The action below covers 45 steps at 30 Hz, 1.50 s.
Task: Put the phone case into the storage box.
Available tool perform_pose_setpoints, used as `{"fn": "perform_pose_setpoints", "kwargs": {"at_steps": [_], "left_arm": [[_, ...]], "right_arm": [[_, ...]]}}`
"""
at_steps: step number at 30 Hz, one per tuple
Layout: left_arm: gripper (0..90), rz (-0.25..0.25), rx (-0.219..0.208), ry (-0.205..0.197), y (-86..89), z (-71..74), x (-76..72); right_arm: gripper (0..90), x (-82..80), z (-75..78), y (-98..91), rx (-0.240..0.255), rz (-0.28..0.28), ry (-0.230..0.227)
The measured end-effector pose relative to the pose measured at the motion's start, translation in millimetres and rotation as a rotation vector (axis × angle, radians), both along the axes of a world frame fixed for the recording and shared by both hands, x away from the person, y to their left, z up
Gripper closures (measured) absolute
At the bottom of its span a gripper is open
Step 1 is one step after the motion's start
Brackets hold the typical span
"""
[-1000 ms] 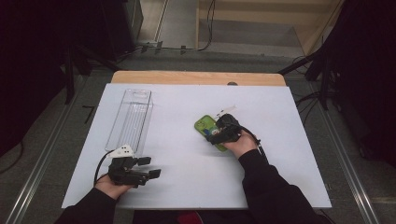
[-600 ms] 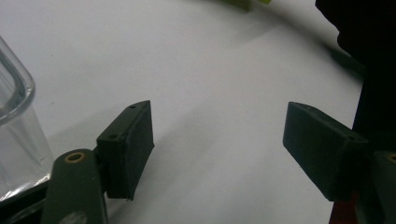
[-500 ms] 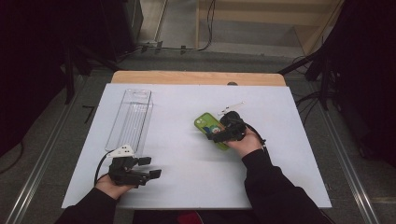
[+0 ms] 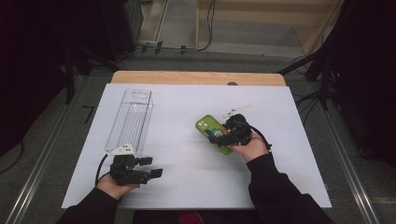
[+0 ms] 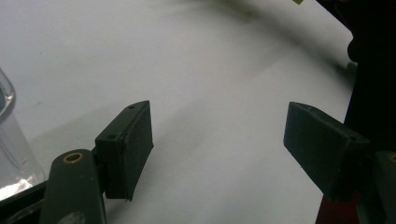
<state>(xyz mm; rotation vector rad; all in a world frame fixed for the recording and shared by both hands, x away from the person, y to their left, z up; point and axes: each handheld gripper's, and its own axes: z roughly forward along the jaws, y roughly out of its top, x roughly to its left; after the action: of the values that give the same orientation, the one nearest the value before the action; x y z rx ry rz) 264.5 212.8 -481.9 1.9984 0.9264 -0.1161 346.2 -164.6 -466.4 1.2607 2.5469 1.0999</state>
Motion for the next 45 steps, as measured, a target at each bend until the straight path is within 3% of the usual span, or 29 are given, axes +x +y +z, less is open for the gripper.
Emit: {"fn": "perform_pose_setpoints", "kwargs": {"at_steps": [4,13,22,36,42,45], "left_arm": [[24.4,0.011,-0.003,0.017,-3.3,3.3,-0.7],[24.4,0.025,0.006,0.002,-12.9,10.0,-0.7],[24.4,0.031,0.017,0.024,-27.1,11.5,2.8],[25.1,0.048,0.021,0.055,-40.7,24.6,13.2],[25.1,0.057,0.033,0.05,-48.8,30.9,19.8],[25.1,0.063,0.029,0.037,-52.3,35.6,23.2]], "right_arm": [[14.2,-7.5,1.2,-1.2,0.009,-0.008,0.005],[14.2,-23.8,3.1,-2.5,0.019,-0.018,0.003],[14.2,-36.4,1.9,-2.4,0.028,-0.041,-0.002],[14.2,-49.0,-1.4,9.8,0.032,-0.076,-0.005],[14.2,-52.4,-2.1,16.1,0.05,-0.09,-0.004],[14.2,-54.5,-1.7,21.6,0.027,-0.108,0.0]]}}
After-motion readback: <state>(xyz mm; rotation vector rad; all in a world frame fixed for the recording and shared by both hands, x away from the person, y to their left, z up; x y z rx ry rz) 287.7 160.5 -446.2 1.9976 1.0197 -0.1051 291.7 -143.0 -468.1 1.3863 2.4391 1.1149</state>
